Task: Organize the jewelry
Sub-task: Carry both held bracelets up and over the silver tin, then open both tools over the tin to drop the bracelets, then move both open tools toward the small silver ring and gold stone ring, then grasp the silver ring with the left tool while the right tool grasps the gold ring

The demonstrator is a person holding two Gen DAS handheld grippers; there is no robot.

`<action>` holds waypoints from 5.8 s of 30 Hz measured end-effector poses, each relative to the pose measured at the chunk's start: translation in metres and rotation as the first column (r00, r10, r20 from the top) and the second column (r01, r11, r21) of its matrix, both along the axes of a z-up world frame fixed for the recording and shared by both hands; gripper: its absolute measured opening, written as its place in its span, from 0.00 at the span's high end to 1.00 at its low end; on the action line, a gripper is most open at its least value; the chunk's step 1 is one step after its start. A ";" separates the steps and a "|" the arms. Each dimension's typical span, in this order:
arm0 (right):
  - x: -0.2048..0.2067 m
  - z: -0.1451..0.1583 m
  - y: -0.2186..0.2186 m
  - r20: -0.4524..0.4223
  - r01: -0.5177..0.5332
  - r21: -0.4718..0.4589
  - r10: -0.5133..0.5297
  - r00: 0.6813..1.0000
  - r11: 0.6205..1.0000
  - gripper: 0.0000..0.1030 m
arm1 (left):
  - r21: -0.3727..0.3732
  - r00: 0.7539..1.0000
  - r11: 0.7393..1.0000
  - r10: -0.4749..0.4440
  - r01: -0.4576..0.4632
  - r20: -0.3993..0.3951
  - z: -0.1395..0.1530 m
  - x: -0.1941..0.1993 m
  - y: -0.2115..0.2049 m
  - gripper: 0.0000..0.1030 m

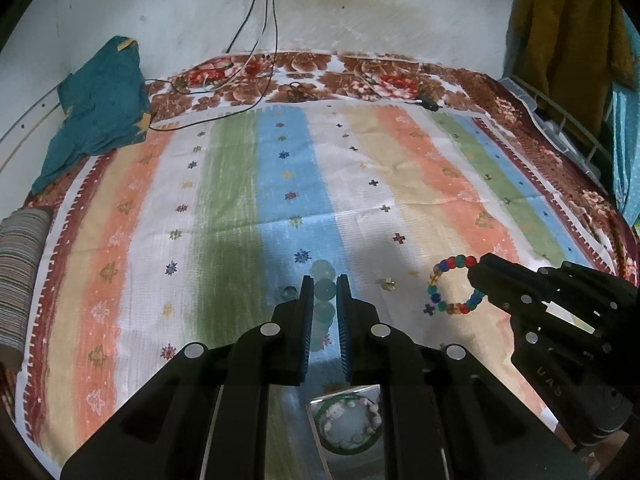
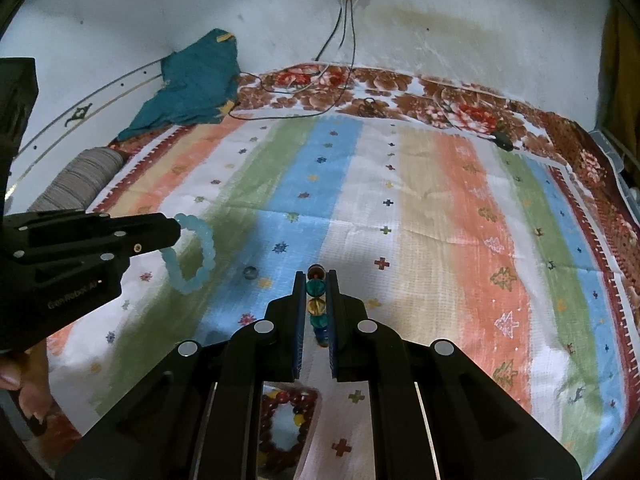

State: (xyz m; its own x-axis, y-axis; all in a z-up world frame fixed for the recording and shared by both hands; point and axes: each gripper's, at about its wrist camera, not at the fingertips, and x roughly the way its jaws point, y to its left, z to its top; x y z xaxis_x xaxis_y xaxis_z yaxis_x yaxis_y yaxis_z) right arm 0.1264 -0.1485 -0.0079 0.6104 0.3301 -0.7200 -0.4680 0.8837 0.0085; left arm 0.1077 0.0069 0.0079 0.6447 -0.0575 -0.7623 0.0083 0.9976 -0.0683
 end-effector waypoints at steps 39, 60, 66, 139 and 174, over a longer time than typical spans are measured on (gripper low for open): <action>-0.059 -0.011 -0.010 -0.065 -0.058 0.005 0.058 0.996 0.998 0.63 | -0.050 0.999 0.999 -0.005 0.003 -0.044 -0.003 -0.068 -0.010 0.85; -0.019 -0.021 -0.017 -0.094 0.015 -0.015 -0.017 0.995 1.000 0.44 | -0.009 0.989 0.994 0.109 -0.111 -0.096 -0.021 -0.026 0.015 0.48; -0.009 -0.022 -0.016 -0.104 0.029 -0.012 -0.030 0.994 0.999 0.41 | 0.015 0.986 0.991 0.131 -0.130 -0.106 -0.026 -0.017 0.020 0.46; 0.113 -0.140 0.025 -0.357 0.040 -0.102 -0.074 0.931 0.994 0.54 | 0.023 0.914 0.996 0.088 -0.086 -0.395 -0.148 0.126 0.041 0.56; 0.079 -0.095 0.016 -0.262 0.050 -0.094 -0.073 0.962 0.994 0.83 | 0.059 0.953 0.998 0.046 -0.029 -0.299 -0.098 0.092 0.026 0.82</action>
